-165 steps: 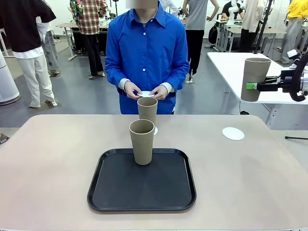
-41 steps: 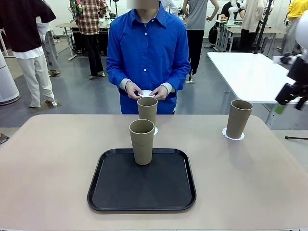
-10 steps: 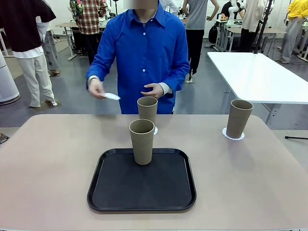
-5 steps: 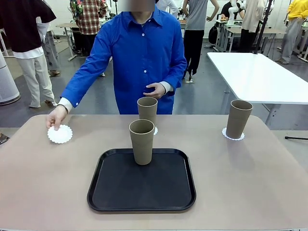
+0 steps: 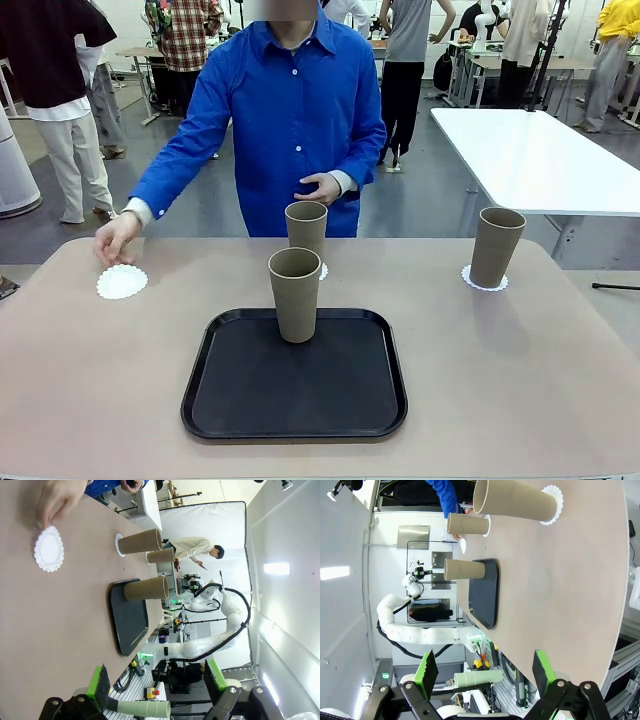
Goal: Place coasters on the table and set cups on them.
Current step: Take one Reusable plastic cup from the Flat Tray and place it on a coaster set by the human.
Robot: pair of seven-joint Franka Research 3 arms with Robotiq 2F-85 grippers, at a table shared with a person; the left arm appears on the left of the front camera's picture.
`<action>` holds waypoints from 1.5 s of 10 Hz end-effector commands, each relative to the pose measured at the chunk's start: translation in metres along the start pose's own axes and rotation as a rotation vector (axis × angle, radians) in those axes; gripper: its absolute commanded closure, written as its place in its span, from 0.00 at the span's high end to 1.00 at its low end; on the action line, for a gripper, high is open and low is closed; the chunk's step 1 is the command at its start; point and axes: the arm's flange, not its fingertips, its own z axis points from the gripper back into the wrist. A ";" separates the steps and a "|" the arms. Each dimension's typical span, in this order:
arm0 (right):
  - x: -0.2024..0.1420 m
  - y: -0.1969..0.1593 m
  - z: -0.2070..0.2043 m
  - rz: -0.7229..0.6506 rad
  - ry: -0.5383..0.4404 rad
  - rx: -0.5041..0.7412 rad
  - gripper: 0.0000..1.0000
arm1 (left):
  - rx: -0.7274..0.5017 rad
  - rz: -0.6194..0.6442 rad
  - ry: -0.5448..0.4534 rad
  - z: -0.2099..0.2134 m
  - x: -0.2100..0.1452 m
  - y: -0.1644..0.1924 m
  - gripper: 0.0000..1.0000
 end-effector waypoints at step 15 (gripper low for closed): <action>-0.001 0.000 0.000 -0.009 0.000 0.000 1.00 | 0.065 -0.087 0.046 -0.020 0.002 -0.030 1.00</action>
